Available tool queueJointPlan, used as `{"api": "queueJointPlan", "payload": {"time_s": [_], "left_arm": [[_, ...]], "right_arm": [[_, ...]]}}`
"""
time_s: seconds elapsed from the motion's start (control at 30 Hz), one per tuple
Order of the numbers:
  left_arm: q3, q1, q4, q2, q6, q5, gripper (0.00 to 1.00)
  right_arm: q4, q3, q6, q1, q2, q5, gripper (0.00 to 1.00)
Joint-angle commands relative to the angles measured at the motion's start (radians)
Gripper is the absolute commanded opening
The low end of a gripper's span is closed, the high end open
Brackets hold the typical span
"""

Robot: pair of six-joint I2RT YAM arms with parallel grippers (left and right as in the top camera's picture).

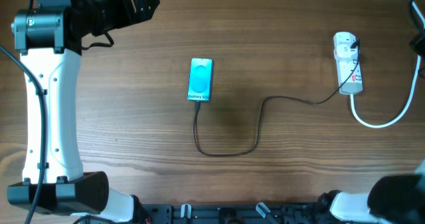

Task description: Plug charger to phone and switch on socket

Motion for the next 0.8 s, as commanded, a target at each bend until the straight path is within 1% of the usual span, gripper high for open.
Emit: {"api": "queueJointPlan", "payload": {"time_s": [0.0,0.07,0.17,0.2,0.3,0.47,0.57,0.63,0.77], "left_arm": [[-0.005,0.002,-0.001,0.006,0.005,-0.009,1.0],[-0.005,0.002,-0.001,0.006,0.005,-0.009,1.0],[-0.005,0.002,-0.001,0.006,0.005,-0.009,1.0],[-0.005,0.002,-0.001,0.006,0.005,-0.009,1.0],[-0.005,0.002,-0.001,0.006,0.005,-0.009,1.0],[-0.005,0.002,-0.001,0.006,0.005,-0.009,1.0],[-0.005,0.002,-0.001,0.006,0.005,-0.009,1.0],[-0.005,0.002,-0.001,0.006,0.005,-0.009,1.0],[-0.005,0.002,-0.001,0.006,0.005,-0.009,1.0]], "right_arm": [[0.016,0.008,0.022,-0.006,0.151,-0.021,0.05],[0.032,0.008,0.058,-0.006,0.233,-0.013,0.05],[0.058,0.008,0.06,-0.006,0.355,-0.021,0.04],[0.068,0.008,0.039,-0.006,0.41,-0.027,0.04],[0.093,0.007,-0.09,-0.002,0.479,-0.096,0.04],[0.158,0.006,-0.104,0.008,0.56,-0.095,0.05],[0.175,0.006,-0.111,0.018,0.578,-0.095,0.04],[0.197,-0.003,-0.151,0.035,0.58,-0.095,0.05],[0.235,-0.042,-0.155,0.049,0.58,-0.095,0.05]]}}
